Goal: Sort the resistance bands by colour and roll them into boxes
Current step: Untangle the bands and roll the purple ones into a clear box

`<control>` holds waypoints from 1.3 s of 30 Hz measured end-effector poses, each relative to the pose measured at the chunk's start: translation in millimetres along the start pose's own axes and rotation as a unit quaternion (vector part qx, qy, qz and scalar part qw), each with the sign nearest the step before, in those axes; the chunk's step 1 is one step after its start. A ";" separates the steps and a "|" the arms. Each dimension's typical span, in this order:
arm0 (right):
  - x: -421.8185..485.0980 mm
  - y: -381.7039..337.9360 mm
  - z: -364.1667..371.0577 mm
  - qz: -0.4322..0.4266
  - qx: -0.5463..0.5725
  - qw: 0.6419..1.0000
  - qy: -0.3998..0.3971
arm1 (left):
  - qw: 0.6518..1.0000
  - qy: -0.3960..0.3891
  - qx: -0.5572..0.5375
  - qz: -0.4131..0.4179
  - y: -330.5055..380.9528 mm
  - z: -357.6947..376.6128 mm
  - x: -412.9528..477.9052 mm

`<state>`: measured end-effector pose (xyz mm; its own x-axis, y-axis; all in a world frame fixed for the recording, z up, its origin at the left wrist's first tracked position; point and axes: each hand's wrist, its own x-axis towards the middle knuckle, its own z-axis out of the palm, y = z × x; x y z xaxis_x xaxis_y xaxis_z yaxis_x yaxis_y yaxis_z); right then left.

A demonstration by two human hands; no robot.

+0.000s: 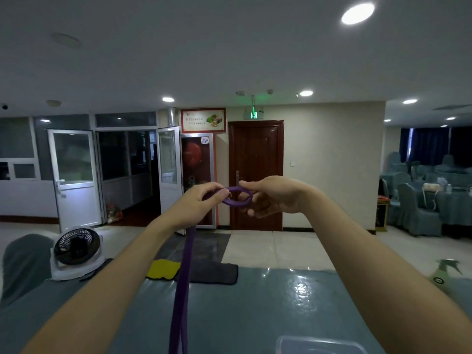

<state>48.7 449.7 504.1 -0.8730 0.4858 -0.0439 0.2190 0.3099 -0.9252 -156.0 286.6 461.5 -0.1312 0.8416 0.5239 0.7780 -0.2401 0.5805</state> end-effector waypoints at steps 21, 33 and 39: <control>-16.2 86.9 45.2 -0.034 0.210 0.976 0.055 | 0.999 -0.019 -0.025 -0.008 -19.9 36.5 -23.6; -42.6 217.9 128.3 0.034 0.287 0.955 0.069 | 0.983 -0.136 0.118 -0.021 -77.9 102.3 -111.9; -54.9 252.8 147.8 0.019 0.434 0.900 0.028 | 0.989 -0.133 0.048 -0.041 -88.6 124.8 -136.0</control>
<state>87.6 380.6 216.9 -0.8430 0.5313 -0.0844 -0.1971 -0.4511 -0.8704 -130.4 253.8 261.0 -0.0396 0.9568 0.2879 0.8285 -0.1296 0.5448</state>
